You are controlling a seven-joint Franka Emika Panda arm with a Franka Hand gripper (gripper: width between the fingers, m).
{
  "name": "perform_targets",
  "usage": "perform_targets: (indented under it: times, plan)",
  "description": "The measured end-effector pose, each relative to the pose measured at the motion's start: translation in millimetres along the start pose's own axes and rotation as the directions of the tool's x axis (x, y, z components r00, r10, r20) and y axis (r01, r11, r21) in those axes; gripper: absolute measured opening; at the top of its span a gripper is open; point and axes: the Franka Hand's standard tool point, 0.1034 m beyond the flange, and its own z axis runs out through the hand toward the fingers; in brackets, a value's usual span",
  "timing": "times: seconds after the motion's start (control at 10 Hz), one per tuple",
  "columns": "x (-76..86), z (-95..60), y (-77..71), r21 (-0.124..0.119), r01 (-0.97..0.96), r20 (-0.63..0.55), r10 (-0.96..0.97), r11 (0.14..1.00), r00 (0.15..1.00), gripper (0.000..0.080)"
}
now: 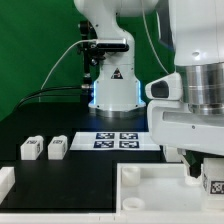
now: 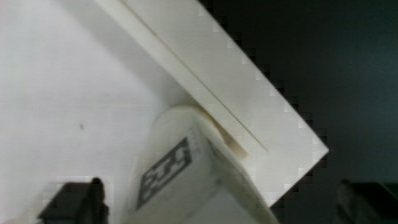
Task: Assemble one leg
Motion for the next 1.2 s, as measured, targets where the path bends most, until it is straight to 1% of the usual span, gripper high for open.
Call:
perform_targets:
  times: [0.1, 0.2, 0.3, 0.4, 0.5, 0.6, 0.7, 0.8, 0.9, 1.0, 1.2]
  plan:
    - [1.0, -0.1, 0.8, -0.003, 0.132, -0.002, -0.132, 0.991, 0.991, 0.0649]
    - [3.3, -1.3, 4.6, -0.037, 0.315, 0.002, -0.315, 0.948, 0.949, 0.0649]
    - [8.9, -5.2, 7.3, -0.069, 0.518, 0.015, -0.519, 0.852, 0.855, 0.0649]
    - [12.3, -8.3, 7.2, -0.078, 0.630, 0.023, -0.630, 0.773, 0.776, 0.0649]
    - [11.8, -7.5, 6.8, -0.076, 0.608, 0.020, -0.609, 0.790, 0.793, 0.0649]
    - [12.0, -7.2, 7.2, -0.076, 0.608, 0.020, -0.609, 0.790, 0.793, 0.0553]
    - [12.0, -7.2, 7.2, -0.076, 0.607, 0.020, -0.608, 0.791, 0.794, 0.0417]
    - [10.8, -6.9, 6.3, -0.073, 0.496, 0.011, -0.497, 0.865, 0.868, 0.0417]
    - [10.5, -6.6, 6.2, -0.074, 0.408, 0.004, -0.408, 0.910, 0.913, 0.0292]
    - [10.4, -6.3, 6.3, -0.074, 0.348, 0.000, -0.349, 0.934, 0.937, 0.0292]
    - [11.7, -4.9, 6.4, -0.070, 0.107, -0.014, -0.109, 0.992, 0.994, 0.0292]
